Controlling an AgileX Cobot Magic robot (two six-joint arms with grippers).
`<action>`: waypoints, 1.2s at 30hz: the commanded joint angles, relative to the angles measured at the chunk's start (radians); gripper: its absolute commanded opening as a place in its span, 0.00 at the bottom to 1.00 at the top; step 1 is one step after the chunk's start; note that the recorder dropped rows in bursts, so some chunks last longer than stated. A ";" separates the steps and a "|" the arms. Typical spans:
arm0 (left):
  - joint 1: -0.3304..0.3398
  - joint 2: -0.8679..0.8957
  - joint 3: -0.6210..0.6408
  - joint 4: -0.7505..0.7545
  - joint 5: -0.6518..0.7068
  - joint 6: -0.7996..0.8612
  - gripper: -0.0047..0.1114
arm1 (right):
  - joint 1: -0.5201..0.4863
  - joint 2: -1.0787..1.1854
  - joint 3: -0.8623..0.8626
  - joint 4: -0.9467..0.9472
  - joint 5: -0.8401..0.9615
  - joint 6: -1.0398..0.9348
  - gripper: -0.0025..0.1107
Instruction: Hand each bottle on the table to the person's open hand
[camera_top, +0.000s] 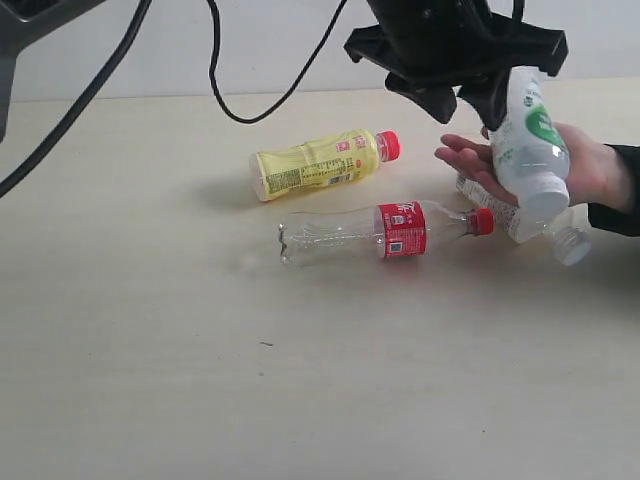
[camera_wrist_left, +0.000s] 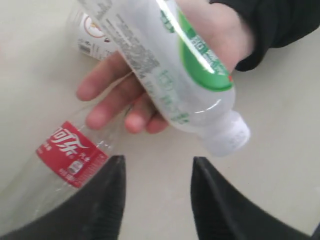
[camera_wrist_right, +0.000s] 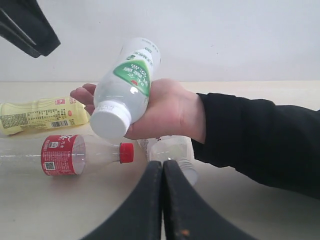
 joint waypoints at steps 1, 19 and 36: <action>0.001 -0.029 0.006 0.083 0.015 0.034 0.19 | -0.001 -0.006 0.005 -0.001 -0.006 0.000 0.02; -0.001 -0.045 0.226 0.074 -0.018 0.230 0.04 | -0.001 -0.006 0.005 -0.001 -0.006 0.000 0.02; -0.001 -0.298 0.613 -0.140 -0.373 0.521 0.04 | -0.001 -0.006 0.005 -0.001 -0.008 0.000 0.02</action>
